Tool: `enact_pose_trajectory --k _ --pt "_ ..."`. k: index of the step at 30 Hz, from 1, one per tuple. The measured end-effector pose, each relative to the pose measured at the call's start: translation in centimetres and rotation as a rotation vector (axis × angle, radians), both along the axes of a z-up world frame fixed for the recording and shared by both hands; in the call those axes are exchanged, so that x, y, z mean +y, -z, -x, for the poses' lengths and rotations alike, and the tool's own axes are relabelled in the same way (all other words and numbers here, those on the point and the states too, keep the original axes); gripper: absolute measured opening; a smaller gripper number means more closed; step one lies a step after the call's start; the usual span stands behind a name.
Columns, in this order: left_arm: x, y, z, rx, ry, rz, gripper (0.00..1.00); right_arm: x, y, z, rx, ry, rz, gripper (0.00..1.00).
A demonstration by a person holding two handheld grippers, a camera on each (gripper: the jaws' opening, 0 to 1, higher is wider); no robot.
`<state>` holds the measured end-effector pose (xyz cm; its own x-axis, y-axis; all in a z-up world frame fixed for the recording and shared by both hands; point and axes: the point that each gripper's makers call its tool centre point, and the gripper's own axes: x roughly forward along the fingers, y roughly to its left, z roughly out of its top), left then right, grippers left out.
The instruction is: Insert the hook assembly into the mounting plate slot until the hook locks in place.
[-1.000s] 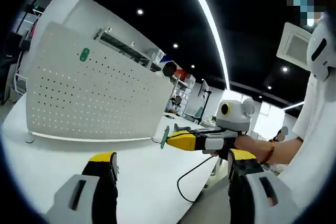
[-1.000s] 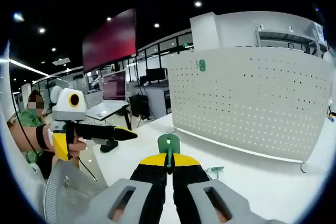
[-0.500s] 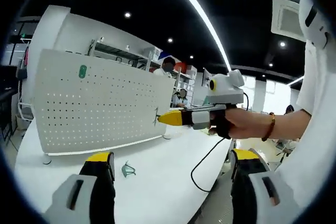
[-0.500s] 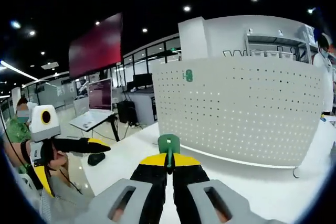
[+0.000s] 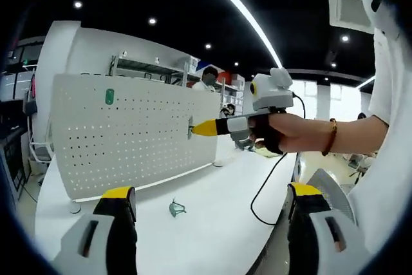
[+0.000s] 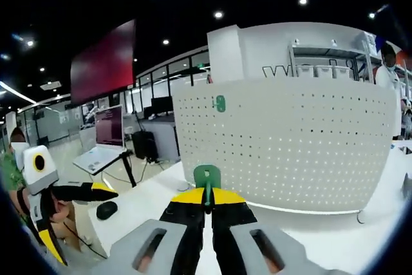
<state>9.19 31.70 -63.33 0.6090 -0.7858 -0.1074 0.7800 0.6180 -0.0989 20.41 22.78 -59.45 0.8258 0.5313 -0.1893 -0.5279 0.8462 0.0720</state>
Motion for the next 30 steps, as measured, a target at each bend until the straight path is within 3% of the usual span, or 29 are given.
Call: enact_pose_trajectory --k 22,30 --pt "1.0 -0.1 -1.2 -0.055 -0.002 -0.026 1.0 0.9 -2.1 -3.8 -0.035 0.107 -0.005 0.01" --pt "1.3 0.4 -1.3 -0.043 0.01 -0.016 1.0 1.7 -3.1 -5.2 -0.051 0.123 -0.011 0.01"
